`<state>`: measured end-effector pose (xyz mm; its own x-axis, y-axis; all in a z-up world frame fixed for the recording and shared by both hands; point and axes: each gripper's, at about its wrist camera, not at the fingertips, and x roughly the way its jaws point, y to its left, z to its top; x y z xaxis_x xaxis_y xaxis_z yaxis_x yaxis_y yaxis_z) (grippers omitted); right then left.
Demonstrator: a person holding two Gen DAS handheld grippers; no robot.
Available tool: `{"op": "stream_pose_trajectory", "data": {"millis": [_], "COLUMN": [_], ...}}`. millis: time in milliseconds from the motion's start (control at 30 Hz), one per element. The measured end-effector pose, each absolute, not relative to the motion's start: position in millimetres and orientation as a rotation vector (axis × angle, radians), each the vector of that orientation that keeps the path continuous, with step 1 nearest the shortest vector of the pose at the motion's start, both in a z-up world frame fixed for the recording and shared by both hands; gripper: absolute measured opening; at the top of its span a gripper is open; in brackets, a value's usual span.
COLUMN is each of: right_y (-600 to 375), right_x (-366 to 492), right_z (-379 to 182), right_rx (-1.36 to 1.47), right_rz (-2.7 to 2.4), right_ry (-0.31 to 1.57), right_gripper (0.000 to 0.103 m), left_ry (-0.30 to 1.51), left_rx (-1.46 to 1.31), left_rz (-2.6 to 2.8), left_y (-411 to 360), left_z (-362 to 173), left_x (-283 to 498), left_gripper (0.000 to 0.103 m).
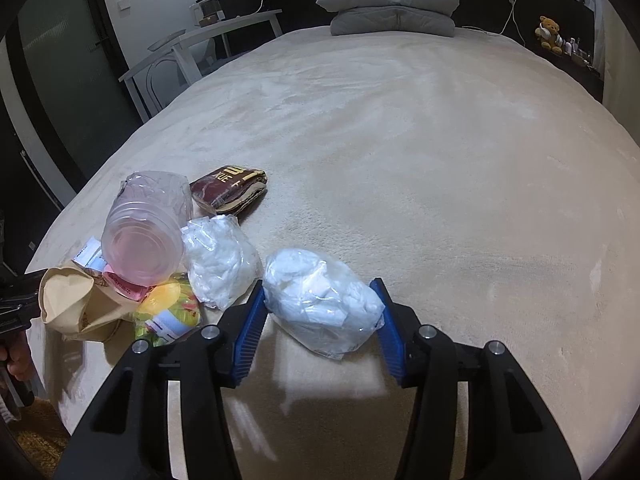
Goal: Collect trash
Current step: 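Carry the package and plastic bag with both tools down to the floor trash bag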
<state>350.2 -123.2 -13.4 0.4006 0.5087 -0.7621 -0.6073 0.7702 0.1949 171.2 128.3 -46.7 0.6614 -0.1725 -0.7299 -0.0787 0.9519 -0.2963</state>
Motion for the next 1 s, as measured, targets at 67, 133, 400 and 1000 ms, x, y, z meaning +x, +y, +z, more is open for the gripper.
{"op": "stream_pose_trajectory", "data": {"millis": [67,133,400,1000], "right_y": [-127,-131,-143,-185], "right_x": [345,341,310,179], "right_z": [-9,-4,22,62], "right_rx": [-0.116,-0.103,-0.06,0.084], "right_rz": [0.709,0.711,0.72,0.778], "right_ry": [0.912,0.909,0.887,0.819], "right_gripper": [0.051,0.051,0.052,0.052], "left_ry": [0.84,0.832,0.773,0.619], "left_rx": [-0.32,-0.332,-0.381,-0.455], "left_rz": [-0.047,-0.038,-0.033,-0.107], "left_y": [130,132,130,84], "left_z": [-44,-41,-23,18], "left_x": [168,165,144,65], "left_gripper": [0.035,0.035,0.035,0.035]}}
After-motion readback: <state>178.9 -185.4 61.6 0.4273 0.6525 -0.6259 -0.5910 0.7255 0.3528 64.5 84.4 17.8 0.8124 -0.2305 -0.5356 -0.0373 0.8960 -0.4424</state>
